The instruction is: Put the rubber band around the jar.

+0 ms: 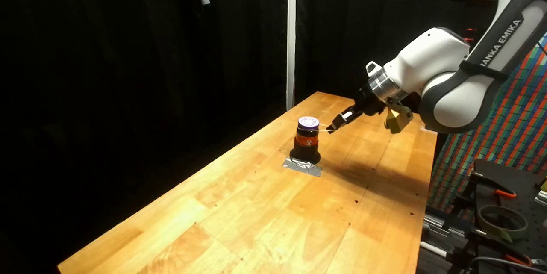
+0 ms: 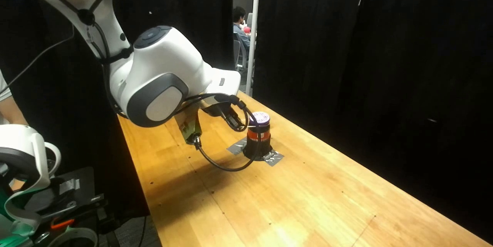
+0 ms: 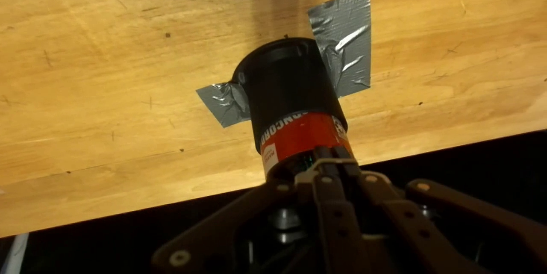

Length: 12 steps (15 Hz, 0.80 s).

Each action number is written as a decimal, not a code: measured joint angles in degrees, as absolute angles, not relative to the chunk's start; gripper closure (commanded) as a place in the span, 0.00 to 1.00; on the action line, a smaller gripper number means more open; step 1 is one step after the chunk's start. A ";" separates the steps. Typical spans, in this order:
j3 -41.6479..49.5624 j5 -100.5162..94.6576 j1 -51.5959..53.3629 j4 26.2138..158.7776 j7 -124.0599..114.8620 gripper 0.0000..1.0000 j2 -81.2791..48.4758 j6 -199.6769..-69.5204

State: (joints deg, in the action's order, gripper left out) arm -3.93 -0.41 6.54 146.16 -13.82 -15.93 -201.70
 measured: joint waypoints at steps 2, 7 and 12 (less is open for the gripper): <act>-5.05 -0.41 5.72 146.88 -13.82 0.92 -16.77 -205.88; -5.81 -0.41 4.93 147.68 -13.82 0.93 -19.40 -215.81; -5.81 -0.41 4.82 147.68 -13.69 0.91 -21.60 -222.80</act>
State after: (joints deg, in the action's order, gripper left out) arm -5.81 -0.41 4.82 147.68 -13.69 -21.60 -222.80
